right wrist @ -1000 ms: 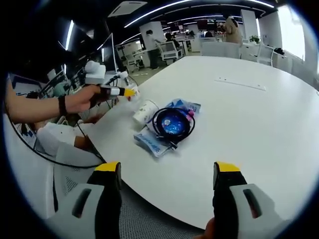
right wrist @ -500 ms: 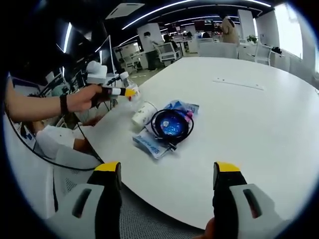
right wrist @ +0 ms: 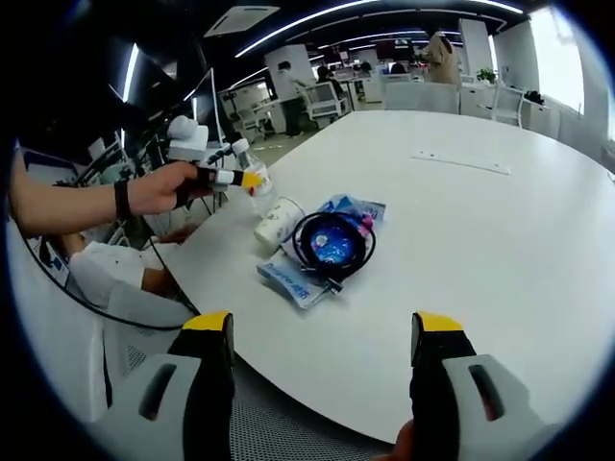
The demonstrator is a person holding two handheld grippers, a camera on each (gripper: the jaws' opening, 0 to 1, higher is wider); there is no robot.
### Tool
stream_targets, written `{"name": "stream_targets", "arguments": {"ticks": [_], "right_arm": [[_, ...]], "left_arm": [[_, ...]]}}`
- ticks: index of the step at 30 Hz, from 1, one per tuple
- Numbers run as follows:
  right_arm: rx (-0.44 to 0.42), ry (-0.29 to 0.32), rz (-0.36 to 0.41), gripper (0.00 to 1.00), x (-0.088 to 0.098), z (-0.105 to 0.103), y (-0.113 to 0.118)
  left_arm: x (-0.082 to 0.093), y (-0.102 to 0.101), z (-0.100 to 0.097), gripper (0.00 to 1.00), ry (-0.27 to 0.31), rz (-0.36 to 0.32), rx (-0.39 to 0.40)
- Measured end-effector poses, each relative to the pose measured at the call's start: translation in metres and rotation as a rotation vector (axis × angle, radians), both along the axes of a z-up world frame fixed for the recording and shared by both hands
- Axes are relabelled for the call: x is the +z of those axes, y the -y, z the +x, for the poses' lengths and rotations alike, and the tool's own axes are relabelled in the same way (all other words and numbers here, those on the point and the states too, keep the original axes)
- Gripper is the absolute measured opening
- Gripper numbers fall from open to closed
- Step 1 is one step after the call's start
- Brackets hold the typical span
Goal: Arrange the tabletop items into an orderly group along one side of the table until the central work area is clear of visible clutter.
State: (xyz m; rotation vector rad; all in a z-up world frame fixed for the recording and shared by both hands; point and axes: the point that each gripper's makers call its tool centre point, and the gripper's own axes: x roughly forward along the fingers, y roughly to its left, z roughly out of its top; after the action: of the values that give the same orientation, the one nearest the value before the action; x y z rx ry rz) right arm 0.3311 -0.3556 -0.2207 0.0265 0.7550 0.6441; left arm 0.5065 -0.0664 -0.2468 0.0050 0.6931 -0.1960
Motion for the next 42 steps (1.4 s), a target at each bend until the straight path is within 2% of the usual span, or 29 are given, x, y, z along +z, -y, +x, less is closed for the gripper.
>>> {"name": "stream_targets", "arguments": {"ticks": [19, 22, 33, 42], "right_arm": [[-0.015, 0.01, -0.01, 0.75, 0.0041, -0.0033, 0.0043], [-0.016, 0.012, -0.011, 0.75, 0.0047, -0.004, 0.0038], [-0.02, 0.02, -0.011, 0.75, 0.0073, -0.003, 0.0004], [-0.018, 0.025, -0.008, 0.75, 0.0079, -0.0011, -0.0015]], "left_arm": [[-0.0029, -0.0006, -0.0017, 0.36, -0.012, -0.013, -0.036], [-0.0041, -0.0006, -0.0025, 0.36, -0.015, -0.028, -0.027], [-0.0043, -0.0004, -0.0043, 0.35, -0.013, -0.017, 0.032], [-0.0036, -0.0017, -0.0099, 0.36, -0.028, -0.033, 0.006]]}}
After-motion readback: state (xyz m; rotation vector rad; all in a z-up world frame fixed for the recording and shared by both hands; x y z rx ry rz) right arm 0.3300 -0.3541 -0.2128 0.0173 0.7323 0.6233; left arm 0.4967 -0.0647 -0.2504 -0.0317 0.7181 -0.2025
